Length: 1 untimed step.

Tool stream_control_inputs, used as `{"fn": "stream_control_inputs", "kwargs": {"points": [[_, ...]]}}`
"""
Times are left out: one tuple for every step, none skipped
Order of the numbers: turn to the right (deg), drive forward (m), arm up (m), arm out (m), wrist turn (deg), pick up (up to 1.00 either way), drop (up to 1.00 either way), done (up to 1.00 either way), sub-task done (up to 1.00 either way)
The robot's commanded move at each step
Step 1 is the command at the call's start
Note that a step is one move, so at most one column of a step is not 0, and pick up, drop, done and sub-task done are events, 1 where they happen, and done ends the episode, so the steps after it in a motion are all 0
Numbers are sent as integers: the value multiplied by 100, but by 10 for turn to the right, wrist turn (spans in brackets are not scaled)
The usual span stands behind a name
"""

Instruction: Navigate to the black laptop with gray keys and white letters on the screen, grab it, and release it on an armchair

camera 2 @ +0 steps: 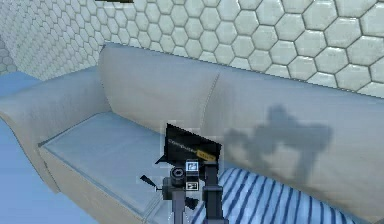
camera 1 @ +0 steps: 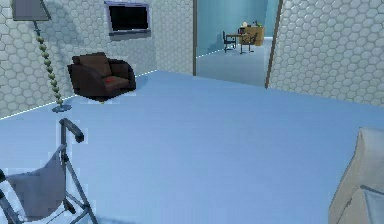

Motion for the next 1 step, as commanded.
{"fn": "stream_control_inputs", "kwargs": {"points": [[0,0,0,0,450,0,0,0,0]]}}
